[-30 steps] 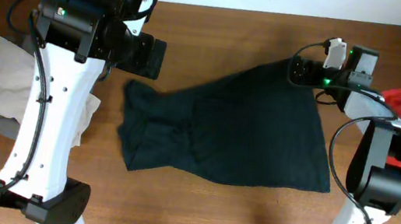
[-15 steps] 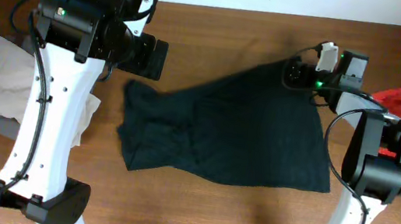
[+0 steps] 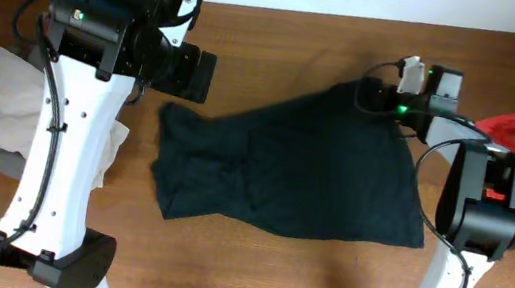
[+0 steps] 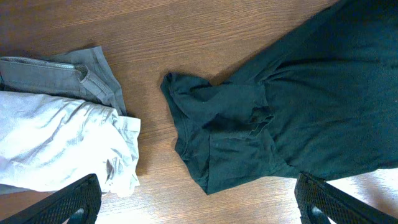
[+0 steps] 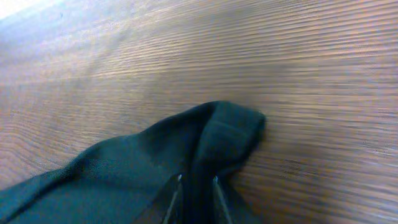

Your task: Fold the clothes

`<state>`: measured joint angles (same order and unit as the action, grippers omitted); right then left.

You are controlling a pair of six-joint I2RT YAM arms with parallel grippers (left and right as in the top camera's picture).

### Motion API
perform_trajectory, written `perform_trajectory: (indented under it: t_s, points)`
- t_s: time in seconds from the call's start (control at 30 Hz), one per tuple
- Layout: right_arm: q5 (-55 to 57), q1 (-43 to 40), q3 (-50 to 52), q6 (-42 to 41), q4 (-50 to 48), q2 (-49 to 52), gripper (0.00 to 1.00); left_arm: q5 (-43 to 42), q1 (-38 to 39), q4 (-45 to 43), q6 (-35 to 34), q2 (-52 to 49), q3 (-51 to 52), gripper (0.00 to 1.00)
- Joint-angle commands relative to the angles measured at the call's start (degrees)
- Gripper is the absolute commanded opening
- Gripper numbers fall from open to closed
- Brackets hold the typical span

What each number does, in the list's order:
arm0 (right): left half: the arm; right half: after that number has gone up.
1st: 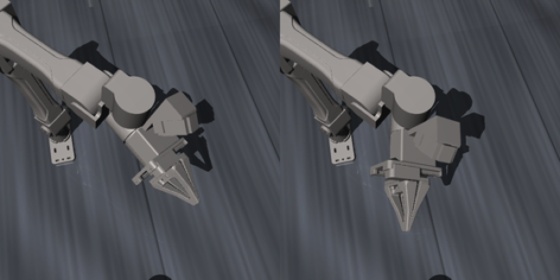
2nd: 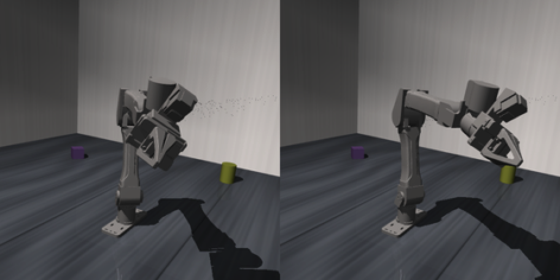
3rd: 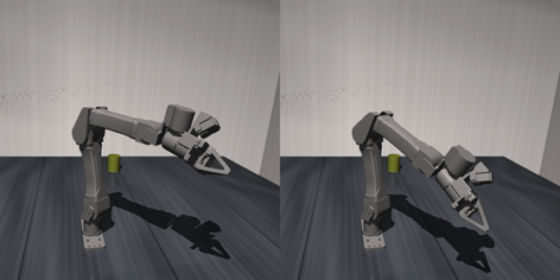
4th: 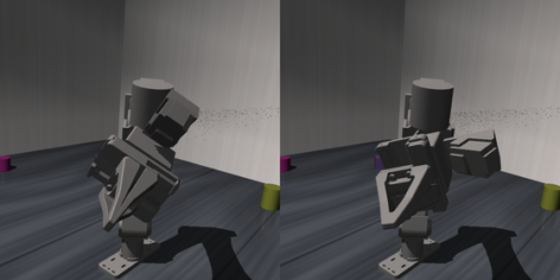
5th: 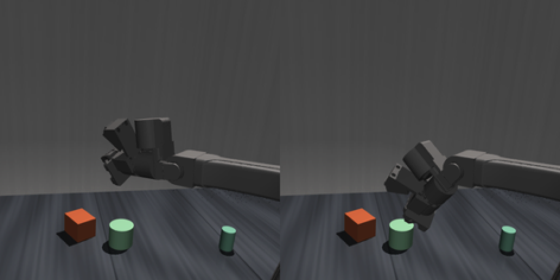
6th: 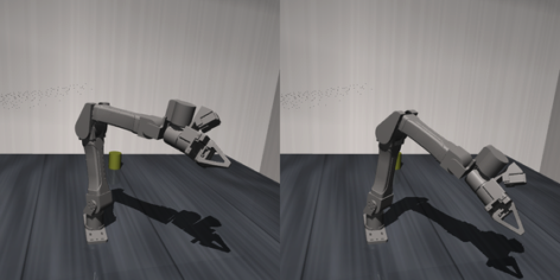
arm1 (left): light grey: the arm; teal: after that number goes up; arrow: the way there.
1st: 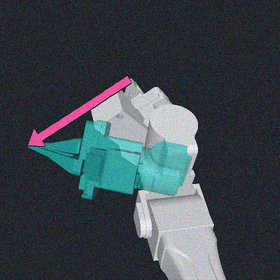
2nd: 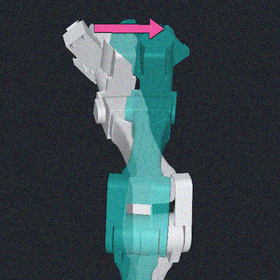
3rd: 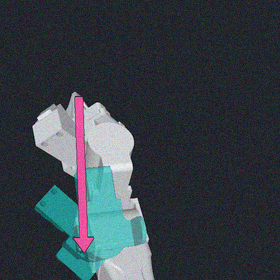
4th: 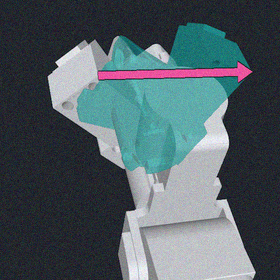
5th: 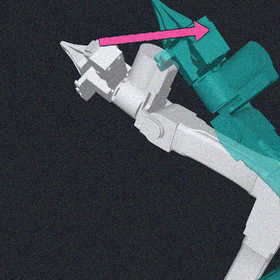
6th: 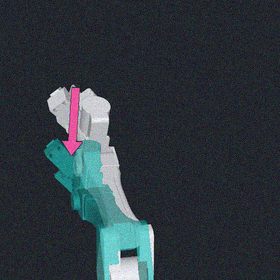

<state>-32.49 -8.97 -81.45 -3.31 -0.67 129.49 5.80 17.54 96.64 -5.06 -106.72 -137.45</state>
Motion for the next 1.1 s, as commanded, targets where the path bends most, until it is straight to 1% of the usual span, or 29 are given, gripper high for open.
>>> perform_trajectory:
  t_s: [0.0,0.27,0.33,0.37,0.4,0.47,0.53,0.57,0.63,0.7,0.8,1.07]
  points:
    - [-5.1,-3.2,-1.2,-1.7,1.2,-5.0,0.2,-0.7,-0.1,0.0,-0.3,1.4,0.5,0.99]
    - [-7.4,-5.3,-1.2,-1.6,12.2,-11.7,0.21,-0.6,-0.1,0.0,-0.3,1.4,0.5,0.99]
    - [-7.8,-5.3,-1.2,-1.5,14.0,-12.4,0.21,-0.6,-0.1,0.1,-0.3,1.4,0.5,0.99]
    - [-7.8,-5.3,-1.2,-1.5,14.4,-12.6,0.23,-0.6,-0.1,0.1,-0.3,1.4,0.5,0.99]
    - [-7.7,-5.2,-1.2,-1.6,14.4,-12.6,0.31,-0.6,-0.1,0.0,-0.3,1.4,0.5,0.99]
    - [-7.1,-5.2,-1.2,-1.6,14.4,-12.4,0.37,-0.6,-0.1,0.1,-0.3,1.4,0.5,0.99]
    - [-5.3,-5.2,-1.2,-1.6,14.3,-12.2,0.46,-0.6,-0.1,0.1,-0.3,1.4,0.5,0.99]
    - [-4.5,-5.2,-1.2,-1.6,13.9,-12.1,0.51,-0.6,-0.1,0.1,-0.3,1.4,0.5,0.99]
    - [-3.5,-5.2,-1.2,-0.8,12.3,-11.5,0.59,-0.6,-0.1,0.1,-0.3,1.4,0.5,0.99]
    - [-2.8,-4.8,-1.2,1.2,10.2,-10.8,0.64,-0.6,-0.1,0.0,-0.3,1.4,0.5,0.99]
    - [-0.3,-3.6,-1.2,1.6,6.8,-9.1,0.68,-0.6,-0.1,0.1,-0.3,1.4,0.5,0.99]
    - [2.6,0.0,-1.2,1.6,-3.2,-3.5,0.68,-2.0,-0.1,0.0,-0.3,1.4,0.5,0.99]
